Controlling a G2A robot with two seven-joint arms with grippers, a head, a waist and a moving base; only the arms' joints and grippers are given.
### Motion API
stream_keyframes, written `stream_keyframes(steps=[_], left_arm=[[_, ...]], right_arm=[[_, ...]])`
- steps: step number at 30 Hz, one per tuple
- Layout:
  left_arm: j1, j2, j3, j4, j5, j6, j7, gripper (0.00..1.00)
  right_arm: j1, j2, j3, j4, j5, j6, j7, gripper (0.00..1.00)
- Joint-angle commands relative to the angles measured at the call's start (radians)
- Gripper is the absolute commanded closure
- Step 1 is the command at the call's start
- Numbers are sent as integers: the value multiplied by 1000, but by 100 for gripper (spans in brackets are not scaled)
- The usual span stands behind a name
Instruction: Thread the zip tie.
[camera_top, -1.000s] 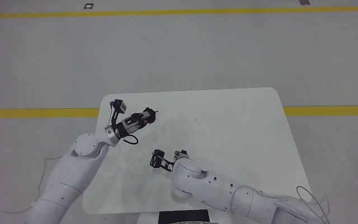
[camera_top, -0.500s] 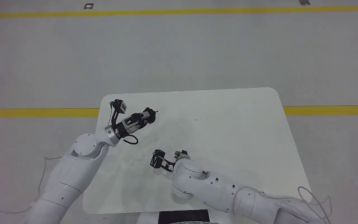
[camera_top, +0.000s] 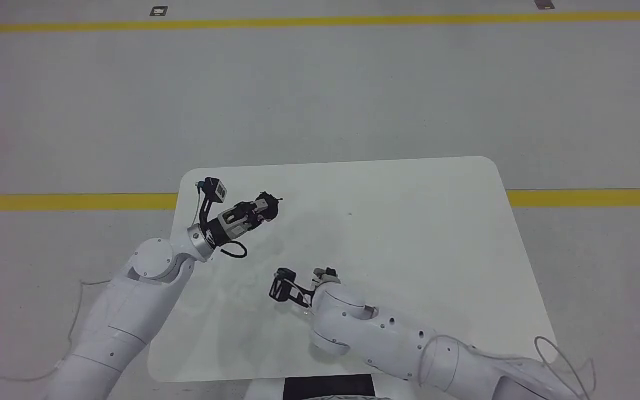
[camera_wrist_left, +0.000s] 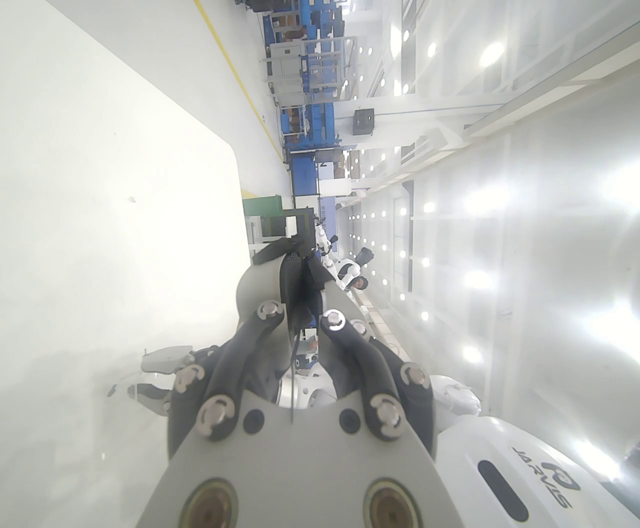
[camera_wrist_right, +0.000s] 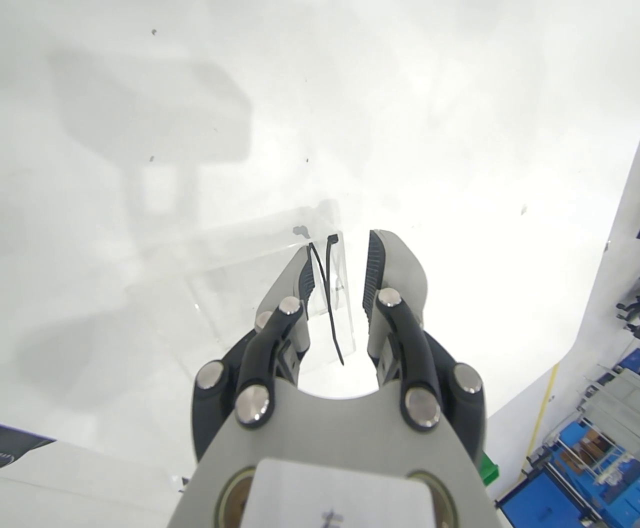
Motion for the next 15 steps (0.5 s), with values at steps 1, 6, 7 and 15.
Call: stream_keyframes(steps=[1,6,7,15], left_arm=[[0,0,0,0,0,0,0,100],[0,0,0,0,0,0,0,100],[0,0,0,0,0,0,0,100],[0,0,0,0,0,0,0,100]], right_arm=[[-2,3,5,-16,0,1,7,75],[-14,21,23,-61,0,3,29,76],[-17,24,25,-69,0,2,32,76],[-29,50,29,-101,0,-8,36,77]])
